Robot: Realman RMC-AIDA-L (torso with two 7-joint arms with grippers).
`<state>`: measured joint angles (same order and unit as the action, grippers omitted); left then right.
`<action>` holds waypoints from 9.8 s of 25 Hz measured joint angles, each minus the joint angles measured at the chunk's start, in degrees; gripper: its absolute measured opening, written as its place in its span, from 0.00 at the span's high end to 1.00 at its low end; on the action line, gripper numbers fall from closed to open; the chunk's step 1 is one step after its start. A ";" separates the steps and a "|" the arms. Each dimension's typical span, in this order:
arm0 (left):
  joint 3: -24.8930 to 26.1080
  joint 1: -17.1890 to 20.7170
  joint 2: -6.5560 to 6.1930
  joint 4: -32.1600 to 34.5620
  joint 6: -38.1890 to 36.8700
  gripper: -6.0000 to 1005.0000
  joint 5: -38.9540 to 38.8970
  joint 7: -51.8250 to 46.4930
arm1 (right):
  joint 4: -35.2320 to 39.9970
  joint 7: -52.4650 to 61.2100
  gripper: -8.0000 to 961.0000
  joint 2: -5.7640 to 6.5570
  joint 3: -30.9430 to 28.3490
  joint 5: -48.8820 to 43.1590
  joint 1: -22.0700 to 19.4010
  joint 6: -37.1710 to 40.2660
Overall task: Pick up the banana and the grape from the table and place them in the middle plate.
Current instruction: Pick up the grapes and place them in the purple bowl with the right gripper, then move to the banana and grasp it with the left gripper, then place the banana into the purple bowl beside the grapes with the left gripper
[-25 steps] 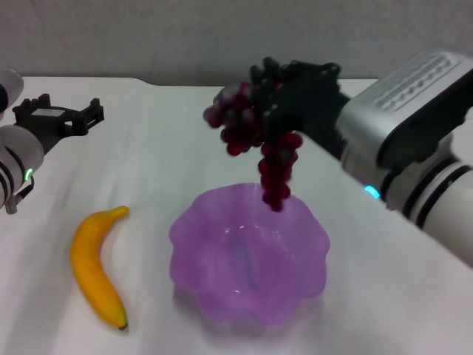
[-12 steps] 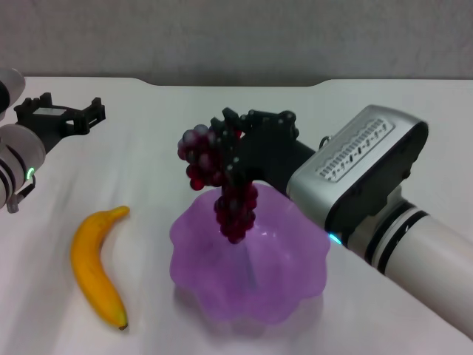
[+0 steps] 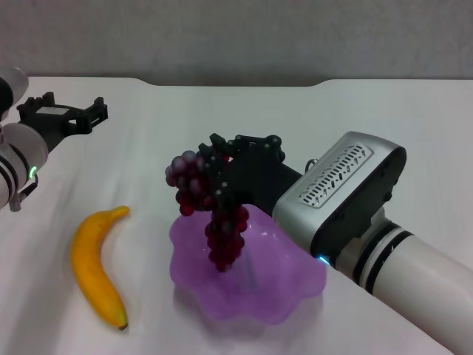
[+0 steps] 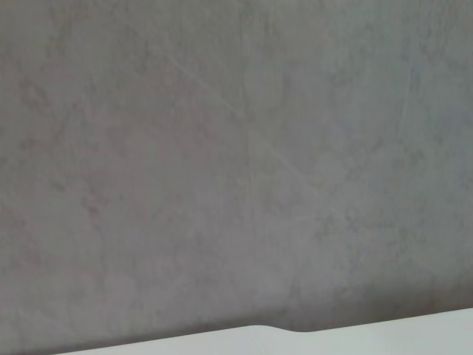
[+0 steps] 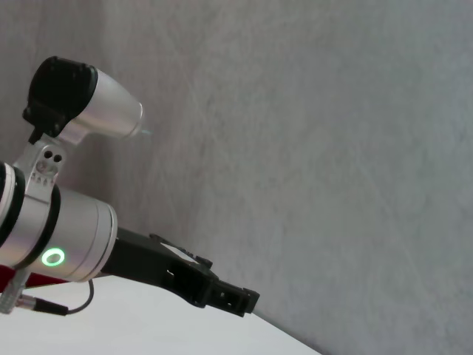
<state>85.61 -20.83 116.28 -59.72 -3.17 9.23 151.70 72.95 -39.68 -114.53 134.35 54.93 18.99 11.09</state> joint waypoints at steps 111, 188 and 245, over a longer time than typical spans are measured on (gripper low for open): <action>-13.89 1.15 -3.93 -19.77 -53.77 0.11 -17.19 11.21 | -53.35 54.10 0.09 -0.84 -48.08 -28.97 1.11 48.06; -33.85 -1.61 -9.59 -49.95 -55.57 0.50 -15.51 11.37 | -55.55 55.06 0.09 -0.96 -47.61 -28.83 1.75 48.84; -31.02 -11.47 0.07 -22.21 -42.70 0.19 -10.32 10.76 | -57.03 55.50 0.09 -1.05 -47.43 -29.18 3.16 48.85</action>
<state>54.58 -32.30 116.35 -81.93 -45.86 -1.09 162.46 15.92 15.83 -115.58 86.92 25.75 22.15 59.95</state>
